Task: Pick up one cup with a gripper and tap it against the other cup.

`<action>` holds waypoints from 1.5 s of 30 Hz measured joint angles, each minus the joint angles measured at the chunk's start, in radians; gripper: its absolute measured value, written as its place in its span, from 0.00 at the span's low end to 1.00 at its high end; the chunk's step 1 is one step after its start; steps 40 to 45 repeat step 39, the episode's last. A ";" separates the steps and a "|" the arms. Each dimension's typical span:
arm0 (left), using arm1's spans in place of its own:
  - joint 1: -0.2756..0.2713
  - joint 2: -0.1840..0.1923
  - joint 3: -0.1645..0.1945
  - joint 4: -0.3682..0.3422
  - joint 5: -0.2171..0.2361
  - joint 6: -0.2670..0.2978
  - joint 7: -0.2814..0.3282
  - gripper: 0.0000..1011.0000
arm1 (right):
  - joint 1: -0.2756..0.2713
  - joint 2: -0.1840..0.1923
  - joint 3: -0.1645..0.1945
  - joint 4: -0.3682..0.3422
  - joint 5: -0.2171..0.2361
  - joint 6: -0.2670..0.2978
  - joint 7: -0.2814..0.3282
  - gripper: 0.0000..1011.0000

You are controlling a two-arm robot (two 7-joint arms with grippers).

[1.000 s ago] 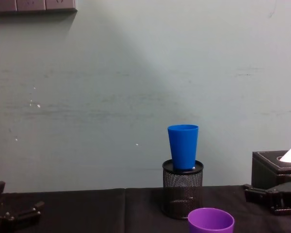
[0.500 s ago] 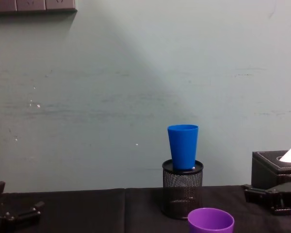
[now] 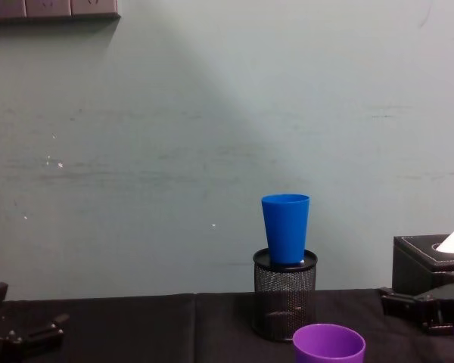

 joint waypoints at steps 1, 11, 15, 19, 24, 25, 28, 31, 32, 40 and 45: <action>0.000 0.000 0.000 0.000 0.000 0.000 0.000 0.99 | 0.000 0.000 0.000 0.000 0.000 0.000 0.000 0.99; 0.000 0.000 0.000 0.000 0.000 0.000 0.000 0.99 | 0.000 0.000 0.000 0.000 0.000 0.000 -0.001 0.99; 0.000 0.000 0.000 0.000 0.000 0.000 0.000 0.99 | 0.000 0.000 0.000 0.000 0.000 0.000 -0.001 0.99; 0.000 0.000 0.000 0.000 0.000 0.000 0.000 0.99 | 0.000 0.000 0.000 0.000 0.000 0.000 -0.001 0.99; 0.000 0.000 0.000 0.000 0.000 0.000 0.000 0.99 | 0.000 0.000 0.000 0.000 0.000 0.000 -0.001 0.99; 0.000 0.000 0.000 0.000 0.000 0.000 0.000 0.99 | 0.000 0.000 0.000 0.000 0.000 0.000 -0.001 0.99; 0.000 0.000 0.000 0.000 0.000 0.000 0.000 0.99 | 0.000 0.000 0.000 0.000 0.000 0.000 -0.001 0.99; 0.000 0.000 0.000 0.000 0.000 0.000 0.000 0.99 | 0.000 0.000 0.000 0.000 0.000 0.000 -0.001 0.99; 0.000 0.000 0.000 0.000 0.000 0.000 0.000 0.99 | 0.000 0.000 0.000 0.000 0.000 0.000 -0.001 0.99; 0.000 0.000 0.000 0.000 0.000 0.000 0.000 0.99 | 0.000 0.000 0.000 0.000 0.000 0.000 -0.001 0.99; 0.000 0.000 0.000 0.000 0.000 0.000 0.000 0.99 | 0.000 0.000 0.000 0.000 0.000 0.000 -0.001 0.99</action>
